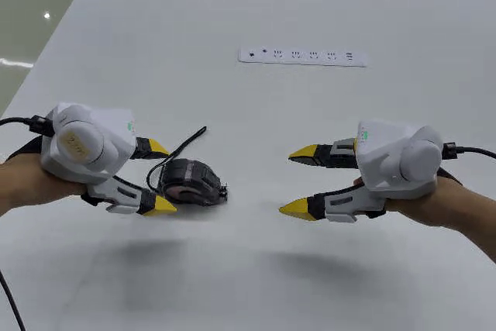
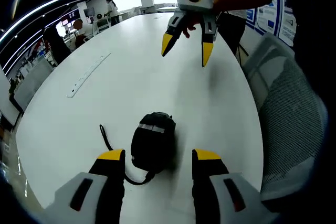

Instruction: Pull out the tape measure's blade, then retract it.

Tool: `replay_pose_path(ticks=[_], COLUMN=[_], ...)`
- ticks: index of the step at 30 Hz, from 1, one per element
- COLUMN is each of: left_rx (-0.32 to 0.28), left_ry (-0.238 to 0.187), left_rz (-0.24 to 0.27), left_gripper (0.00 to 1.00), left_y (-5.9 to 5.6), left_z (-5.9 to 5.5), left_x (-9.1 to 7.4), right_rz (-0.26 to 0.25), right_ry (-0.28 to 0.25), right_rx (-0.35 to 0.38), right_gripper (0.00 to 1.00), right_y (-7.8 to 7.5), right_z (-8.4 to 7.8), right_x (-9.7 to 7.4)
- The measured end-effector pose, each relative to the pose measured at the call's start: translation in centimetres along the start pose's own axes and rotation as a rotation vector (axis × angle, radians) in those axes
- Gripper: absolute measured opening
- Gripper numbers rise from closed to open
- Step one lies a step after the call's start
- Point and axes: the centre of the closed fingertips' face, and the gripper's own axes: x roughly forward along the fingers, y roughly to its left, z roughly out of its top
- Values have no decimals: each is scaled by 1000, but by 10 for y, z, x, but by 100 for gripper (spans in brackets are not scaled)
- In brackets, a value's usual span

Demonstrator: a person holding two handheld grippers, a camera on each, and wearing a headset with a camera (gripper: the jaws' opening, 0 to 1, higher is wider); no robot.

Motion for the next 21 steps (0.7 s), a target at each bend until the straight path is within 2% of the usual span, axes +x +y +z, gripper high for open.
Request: replay_pose_path(ticks=[5,13,21], left_rx=[20,41,55], left_ry=[9,35,58], left_rz=[-25,-53,-97], left_gripper=[44,41,36], left_y=[-1,4,5], left_z=[1,-4,-10], left_x=[6,13,22], right_rz=[17,51,56], right_ry=[7,29,24], right_rx=[-8,-19,-13], right_gripper=[46,44,39], right_y=[0,0,-2], right_z=[-3,-8,-10], right_x=[10,25,40])
